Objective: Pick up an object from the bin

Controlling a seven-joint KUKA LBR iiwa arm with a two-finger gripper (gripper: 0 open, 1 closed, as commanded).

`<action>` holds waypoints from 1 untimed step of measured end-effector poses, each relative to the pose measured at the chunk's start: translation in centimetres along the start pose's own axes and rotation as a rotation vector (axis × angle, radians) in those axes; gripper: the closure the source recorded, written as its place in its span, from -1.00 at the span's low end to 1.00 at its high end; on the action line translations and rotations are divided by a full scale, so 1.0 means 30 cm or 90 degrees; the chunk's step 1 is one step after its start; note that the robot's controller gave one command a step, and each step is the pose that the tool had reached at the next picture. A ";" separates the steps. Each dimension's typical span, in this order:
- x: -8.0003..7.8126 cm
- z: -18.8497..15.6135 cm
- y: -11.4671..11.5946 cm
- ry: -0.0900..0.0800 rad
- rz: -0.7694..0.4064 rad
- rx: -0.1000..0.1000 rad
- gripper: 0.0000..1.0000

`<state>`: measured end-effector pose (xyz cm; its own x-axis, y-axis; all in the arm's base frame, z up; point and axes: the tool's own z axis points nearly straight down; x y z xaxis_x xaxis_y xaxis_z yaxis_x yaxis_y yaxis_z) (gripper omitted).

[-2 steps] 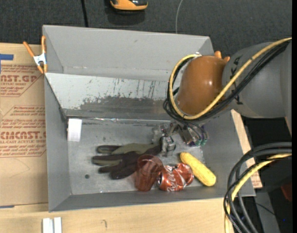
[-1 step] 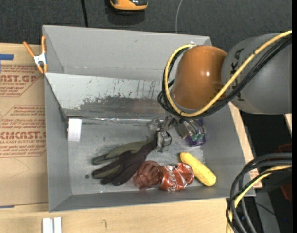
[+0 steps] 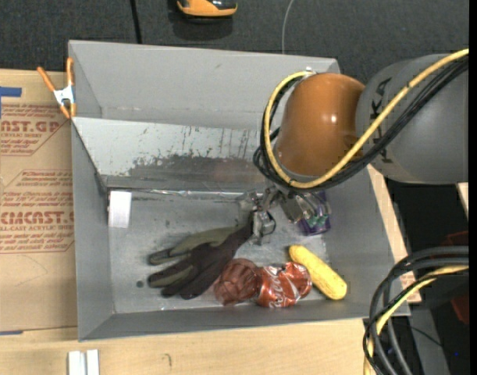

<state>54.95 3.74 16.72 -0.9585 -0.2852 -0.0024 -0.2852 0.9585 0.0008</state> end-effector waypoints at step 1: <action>0.079 -0.458 -0.010 -0.001 -0.012 0.001 1.00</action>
Offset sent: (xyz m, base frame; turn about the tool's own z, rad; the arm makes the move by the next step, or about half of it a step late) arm 0.0000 0.0000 0.0000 0.0000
